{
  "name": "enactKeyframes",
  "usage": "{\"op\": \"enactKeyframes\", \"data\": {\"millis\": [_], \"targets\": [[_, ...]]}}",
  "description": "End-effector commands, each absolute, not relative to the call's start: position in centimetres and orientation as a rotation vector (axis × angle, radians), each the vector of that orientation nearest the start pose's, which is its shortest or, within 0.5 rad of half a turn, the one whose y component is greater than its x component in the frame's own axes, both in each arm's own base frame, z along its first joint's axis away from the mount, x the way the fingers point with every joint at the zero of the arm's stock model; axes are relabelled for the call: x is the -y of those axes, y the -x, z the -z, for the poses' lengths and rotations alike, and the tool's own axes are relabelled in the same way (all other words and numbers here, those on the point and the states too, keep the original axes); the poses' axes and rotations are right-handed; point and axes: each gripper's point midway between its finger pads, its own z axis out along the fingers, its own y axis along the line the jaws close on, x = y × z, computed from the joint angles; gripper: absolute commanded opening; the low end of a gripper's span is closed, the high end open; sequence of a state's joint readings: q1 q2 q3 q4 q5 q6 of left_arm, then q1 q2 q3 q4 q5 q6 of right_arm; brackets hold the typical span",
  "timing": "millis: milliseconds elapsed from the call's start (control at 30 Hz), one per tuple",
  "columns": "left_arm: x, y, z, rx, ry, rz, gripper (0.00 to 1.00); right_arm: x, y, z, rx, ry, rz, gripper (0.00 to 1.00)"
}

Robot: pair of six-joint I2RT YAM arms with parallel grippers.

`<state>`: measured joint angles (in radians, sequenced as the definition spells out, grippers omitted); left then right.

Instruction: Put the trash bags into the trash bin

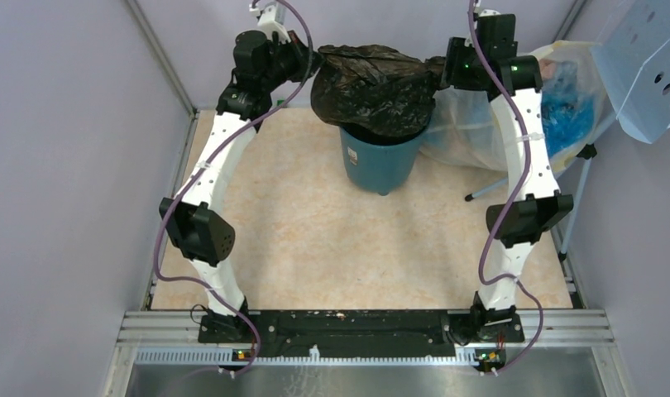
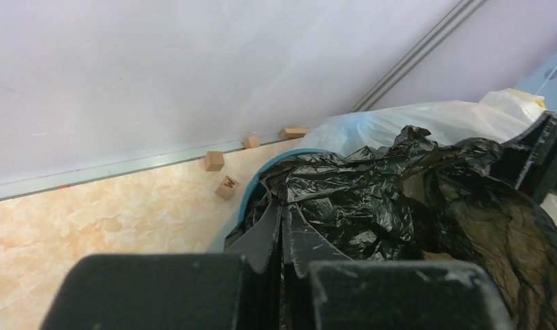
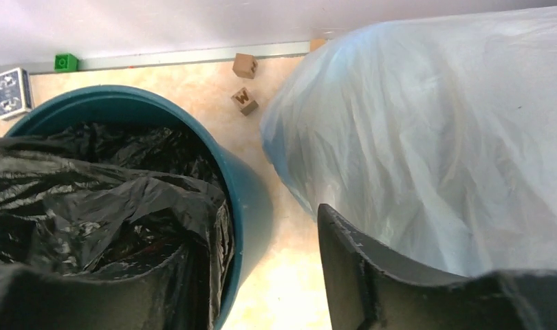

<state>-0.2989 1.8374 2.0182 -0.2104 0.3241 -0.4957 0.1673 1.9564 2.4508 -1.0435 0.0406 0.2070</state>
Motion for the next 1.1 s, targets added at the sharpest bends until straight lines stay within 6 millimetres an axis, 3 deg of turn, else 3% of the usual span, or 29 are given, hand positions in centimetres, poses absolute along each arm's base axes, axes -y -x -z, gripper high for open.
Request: {"op": "enactKeyframes", "data": {"millis": [0, 233, 400, 600, 733, 967, 1067], "targets": [[23.6, -51.1, -43.7, -1.62, -0.115, 0.898, 0.0, -8.1, -46.8, -40.8, -2.025, -0.048, -0.194, 0.55], [24.7, -49.7, -44.9, -1.596, -0.153, 0.999, 0.0, -10.9, -40.5, -44.3, -1.955, 0.059, -0.281, 0.76], [25.0, -47.2, -45.7, -1.569, -0.167, 1.066, 0.0, -13.6, -36.2, -46.1, -1.927, 0.12, -0.392, 0.8], [25.0, -43.4, -45.5, -1.555, -0.195, 1.109, 0.0, -17.2, -32.2, -46.3, -1.912, 0.149, -0.56, 0.83], [24.5, -41.1, -46.5, -1.522, -0.197, 1.126, 0.0, -19.3, -31.1, -46.3, -1.927, 0.126, -0.612, 0.83], [24.7, -38.5, -46.5, -1.516, -0.221, 1.154, 0.0, -20.2, -31.1, -45.8, -1.897, -0.304, -0.555, 0.83], [24.9, -38.0, -45.9, -1.526, -0.222, 1.175, 0.0, -22.1, -31.5, -45.3, -1.909, -0.373, -0.593, 0.78]]}}
